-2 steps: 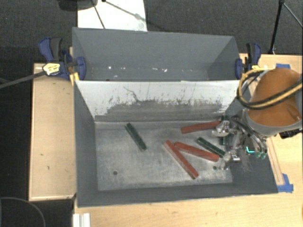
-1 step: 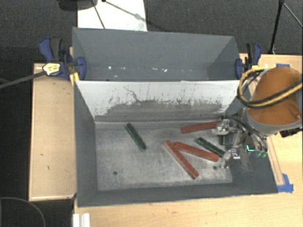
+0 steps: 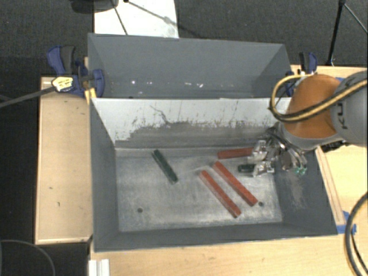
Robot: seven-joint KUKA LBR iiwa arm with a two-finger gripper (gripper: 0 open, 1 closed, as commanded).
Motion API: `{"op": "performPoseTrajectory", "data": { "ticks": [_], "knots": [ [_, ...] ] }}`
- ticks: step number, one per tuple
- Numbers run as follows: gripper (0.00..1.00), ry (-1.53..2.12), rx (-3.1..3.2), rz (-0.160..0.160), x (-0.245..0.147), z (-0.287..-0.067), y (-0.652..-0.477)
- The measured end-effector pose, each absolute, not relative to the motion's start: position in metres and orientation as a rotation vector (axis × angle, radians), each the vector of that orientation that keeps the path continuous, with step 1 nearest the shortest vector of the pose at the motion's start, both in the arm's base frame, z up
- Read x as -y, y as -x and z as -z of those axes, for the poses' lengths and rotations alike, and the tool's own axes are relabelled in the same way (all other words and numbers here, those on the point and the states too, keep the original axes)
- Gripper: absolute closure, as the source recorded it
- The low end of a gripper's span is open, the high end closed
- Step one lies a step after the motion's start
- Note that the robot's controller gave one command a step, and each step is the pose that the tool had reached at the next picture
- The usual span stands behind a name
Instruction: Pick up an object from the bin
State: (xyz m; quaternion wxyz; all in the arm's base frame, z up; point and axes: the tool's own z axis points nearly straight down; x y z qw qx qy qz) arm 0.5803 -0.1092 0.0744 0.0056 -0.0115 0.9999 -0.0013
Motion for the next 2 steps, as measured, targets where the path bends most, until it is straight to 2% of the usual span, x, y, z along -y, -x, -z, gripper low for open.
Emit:
{"op": "performPoseTrajectory", "data": {
  "ticks": [1,2],
  "knots": [
    [1.00,0.038,-3.130,0.004,0.109,-0.074,-0.580],
    [1.00,0.018,-3.135,0.001,0.098,-0.233,-0.583]
  ]
}}
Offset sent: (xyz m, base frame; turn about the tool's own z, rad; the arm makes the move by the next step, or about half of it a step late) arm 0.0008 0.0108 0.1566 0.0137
